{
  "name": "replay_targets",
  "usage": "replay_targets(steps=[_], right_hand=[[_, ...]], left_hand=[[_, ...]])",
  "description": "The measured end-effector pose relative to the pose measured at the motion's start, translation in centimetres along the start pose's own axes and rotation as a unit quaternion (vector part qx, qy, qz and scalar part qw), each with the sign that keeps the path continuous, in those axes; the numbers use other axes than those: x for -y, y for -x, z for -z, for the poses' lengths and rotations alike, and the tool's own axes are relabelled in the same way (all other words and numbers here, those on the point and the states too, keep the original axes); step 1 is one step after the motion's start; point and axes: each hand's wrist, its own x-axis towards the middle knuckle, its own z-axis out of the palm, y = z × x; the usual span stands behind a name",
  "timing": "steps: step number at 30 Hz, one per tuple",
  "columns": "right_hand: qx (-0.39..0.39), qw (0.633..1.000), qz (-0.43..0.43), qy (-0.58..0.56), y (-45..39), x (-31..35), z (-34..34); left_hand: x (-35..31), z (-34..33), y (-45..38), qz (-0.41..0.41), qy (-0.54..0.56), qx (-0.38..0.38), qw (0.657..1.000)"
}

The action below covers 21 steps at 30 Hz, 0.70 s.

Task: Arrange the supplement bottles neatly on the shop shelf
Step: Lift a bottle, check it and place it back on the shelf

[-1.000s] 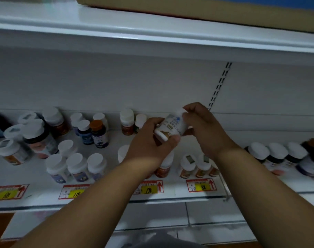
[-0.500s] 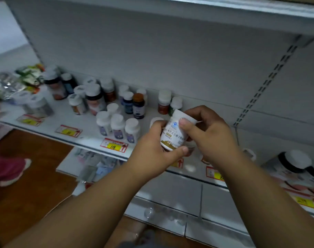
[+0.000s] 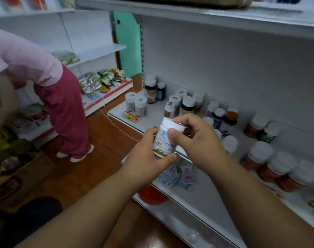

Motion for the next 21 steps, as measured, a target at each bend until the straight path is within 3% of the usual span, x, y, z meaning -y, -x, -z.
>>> replay_targets(steps=[5,10,18,21], right_hand=[[0.012,1.0,-0.007,0.021,-4.1,0.6,-7.9],[-0.047,0.994,-0.026,0.097,-8.3,0.5,-8.7],[-0.122,0.979,0.014,0.16,-20.5,-1.2,-7.0],[-0.13,0.968,0.043,0.21,-25.6,-1.8,-8.0]], left_hand=[[4.8,7.4,-2.3,0.014,-0.031,0.003,0.999],[7.6,8.6,-6.7,0.001,-0.032,0.005,0.999],[10.3,8.8,-16.1,-0.051,-0.213,-0.035,0.975],[11.1,10.1,-19.7,-0.107,-0.309,-0.023,0.945]])
